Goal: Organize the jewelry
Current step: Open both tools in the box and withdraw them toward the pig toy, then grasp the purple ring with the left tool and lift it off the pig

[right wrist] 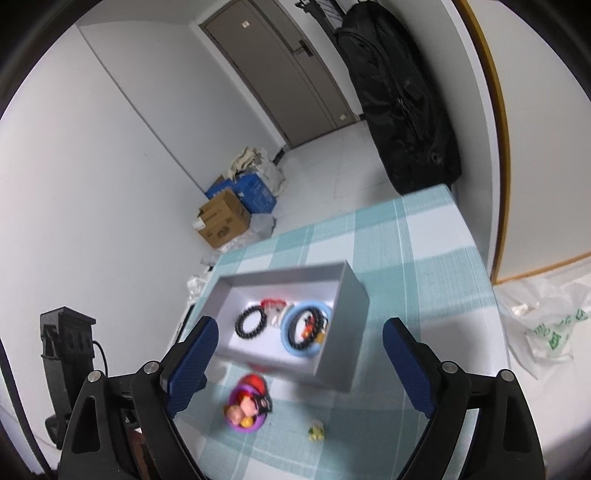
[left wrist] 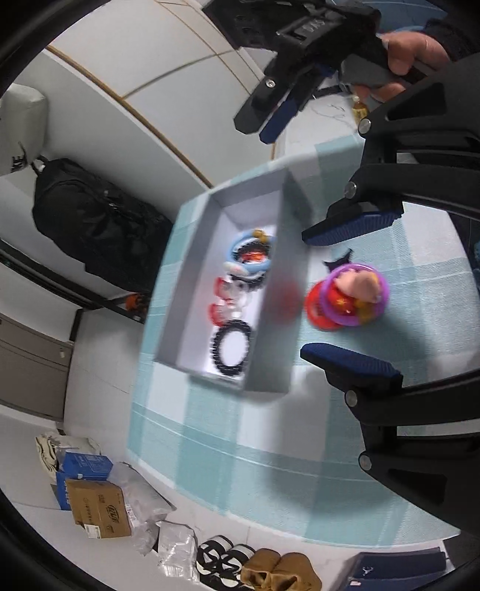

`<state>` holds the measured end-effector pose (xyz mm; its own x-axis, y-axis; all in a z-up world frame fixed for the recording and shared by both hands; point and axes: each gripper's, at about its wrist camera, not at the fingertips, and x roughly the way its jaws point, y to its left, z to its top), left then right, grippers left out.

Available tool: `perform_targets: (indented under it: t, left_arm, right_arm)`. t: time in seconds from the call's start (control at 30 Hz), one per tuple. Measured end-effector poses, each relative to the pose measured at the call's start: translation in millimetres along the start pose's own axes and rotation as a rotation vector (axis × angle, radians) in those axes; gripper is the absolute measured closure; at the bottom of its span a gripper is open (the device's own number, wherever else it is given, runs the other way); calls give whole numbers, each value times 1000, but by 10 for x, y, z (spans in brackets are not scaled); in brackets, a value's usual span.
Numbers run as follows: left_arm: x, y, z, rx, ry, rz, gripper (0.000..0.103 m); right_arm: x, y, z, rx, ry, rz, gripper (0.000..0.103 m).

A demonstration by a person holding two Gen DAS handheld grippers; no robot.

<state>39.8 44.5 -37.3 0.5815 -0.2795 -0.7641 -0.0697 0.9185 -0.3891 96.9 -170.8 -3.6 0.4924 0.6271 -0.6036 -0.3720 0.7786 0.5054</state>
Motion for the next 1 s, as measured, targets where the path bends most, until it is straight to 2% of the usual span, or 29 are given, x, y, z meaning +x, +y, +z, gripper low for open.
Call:
perform_targets:
  t: [0.13,0.23,0.5,0.73,0.87,1.0]
  left_arm:
    - [88,-43,-109,37,33,60,54]
    - [125,-92,-182,87,46,137,54]
    - [201,-191,-217,125,79,103,54]
    - [276,-231,-247,164,88,153,54]
    - [323,-327,-298,275,72,238,54]
    - [316,-379,-348,336,60,272,56]
  right_arm:
    - [-37,3,-71,0,17,-2,11]
    - [-58,13,-111,-4,24,-4,10]
    - [-34,26,-165,-11,60,-22,10]
    - [-23,12,-165,11,78,-22,10]
    - [-14,51,-166,-9,82,-25,10]
    - [-3,69,-175,-20,84,-28,10]
